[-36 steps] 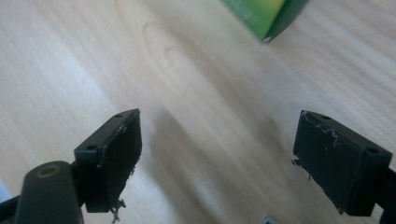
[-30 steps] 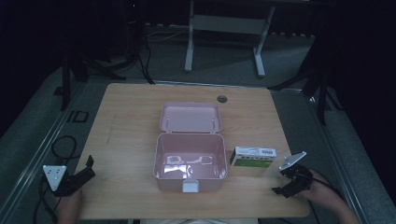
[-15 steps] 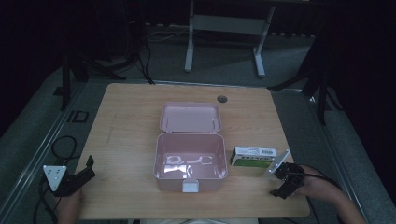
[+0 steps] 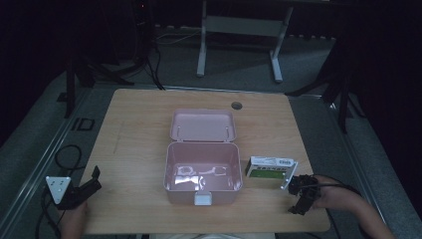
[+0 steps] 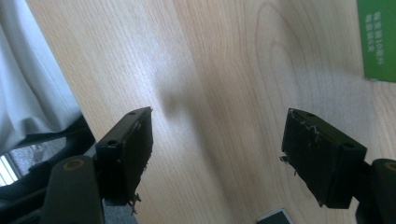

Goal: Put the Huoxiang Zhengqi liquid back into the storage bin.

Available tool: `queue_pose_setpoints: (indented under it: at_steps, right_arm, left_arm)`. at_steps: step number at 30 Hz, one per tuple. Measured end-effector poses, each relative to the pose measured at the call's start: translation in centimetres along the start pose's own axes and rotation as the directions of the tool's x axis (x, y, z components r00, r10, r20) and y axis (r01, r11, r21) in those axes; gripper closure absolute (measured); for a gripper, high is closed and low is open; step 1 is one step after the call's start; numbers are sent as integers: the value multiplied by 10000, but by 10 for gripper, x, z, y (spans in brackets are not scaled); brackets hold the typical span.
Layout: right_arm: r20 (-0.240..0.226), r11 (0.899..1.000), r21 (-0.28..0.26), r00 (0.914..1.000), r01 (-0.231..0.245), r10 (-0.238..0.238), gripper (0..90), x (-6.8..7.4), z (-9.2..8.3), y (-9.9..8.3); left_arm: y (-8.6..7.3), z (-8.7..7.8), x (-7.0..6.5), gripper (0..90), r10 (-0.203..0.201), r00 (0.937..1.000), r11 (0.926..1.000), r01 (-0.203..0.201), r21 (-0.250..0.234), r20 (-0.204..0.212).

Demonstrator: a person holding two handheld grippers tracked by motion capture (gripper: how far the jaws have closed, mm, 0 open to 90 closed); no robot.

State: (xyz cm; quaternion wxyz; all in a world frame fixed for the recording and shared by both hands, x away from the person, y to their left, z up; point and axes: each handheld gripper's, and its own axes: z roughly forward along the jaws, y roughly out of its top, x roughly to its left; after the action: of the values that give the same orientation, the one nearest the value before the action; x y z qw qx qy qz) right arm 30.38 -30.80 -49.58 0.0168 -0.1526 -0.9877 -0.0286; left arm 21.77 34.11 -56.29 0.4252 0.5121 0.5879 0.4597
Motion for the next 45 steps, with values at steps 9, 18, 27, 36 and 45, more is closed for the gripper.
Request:
queue_pose_setpoints:
  at_steps: [9,18,27,36,45]
  right_arm:
    - [-278,9976,374,9979,587,-577,251,5,-9,10]
    - [-367,9945,112,9939,1045,-1040,266,7,-28,22]
    - [-228,9853,477,9863,1641,-1631,266,9,-47,27]
    - [699,9823,433,9802,1825,-1852,277,-1,-78,36]
    - [1173,9841,485,9775,1709,-1755,315,-24,-96,45]
  left_arm:
    - [0,0,0,21,36,10000,10000,-36,81,32]
    - [0,1,1,21,2,10000,9999,-3,103,80]
    - [0,1,0,21,52,10000,9999,-52,88,43]
    - [0,0,0,21,37,10000,10000,-38,64,66]
    - [0,1,0,21,78,9999,9999,-79,88,83]
